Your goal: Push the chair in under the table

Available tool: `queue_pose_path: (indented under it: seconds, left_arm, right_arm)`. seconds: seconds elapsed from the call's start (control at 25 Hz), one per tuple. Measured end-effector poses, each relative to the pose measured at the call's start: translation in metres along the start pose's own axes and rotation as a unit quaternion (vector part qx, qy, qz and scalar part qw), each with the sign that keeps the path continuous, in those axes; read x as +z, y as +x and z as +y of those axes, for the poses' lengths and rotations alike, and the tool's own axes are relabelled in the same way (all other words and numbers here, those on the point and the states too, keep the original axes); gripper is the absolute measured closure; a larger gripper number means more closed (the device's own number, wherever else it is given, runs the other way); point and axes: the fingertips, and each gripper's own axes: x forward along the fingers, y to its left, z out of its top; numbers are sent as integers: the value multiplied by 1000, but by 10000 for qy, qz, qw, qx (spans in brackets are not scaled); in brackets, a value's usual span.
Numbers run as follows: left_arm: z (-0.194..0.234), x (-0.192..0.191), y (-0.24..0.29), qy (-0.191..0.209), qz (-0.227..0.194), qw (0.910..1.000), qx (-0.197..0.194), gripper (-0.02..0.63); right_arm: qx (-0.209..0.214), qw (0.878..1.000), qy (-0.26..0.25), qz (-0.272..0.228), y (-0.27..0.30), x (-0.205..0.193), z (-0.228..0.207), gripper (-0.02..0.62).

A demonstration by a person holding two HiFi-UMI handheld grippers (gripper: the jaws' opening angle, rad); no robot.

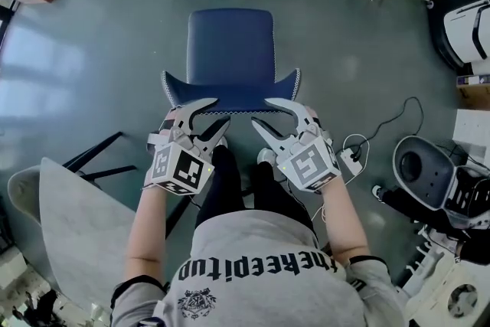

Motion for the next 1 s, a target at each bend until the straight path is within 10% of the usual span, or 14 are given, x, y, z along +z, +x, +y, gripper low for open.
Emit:
queue_pose_path:
  seconds: [1.0]
  left_arm:
    - [-2,-62,26,-18,984,9949,242,428]
  right_arm:
    - [-88,9909,-569,1219,31,-79,-7,447]
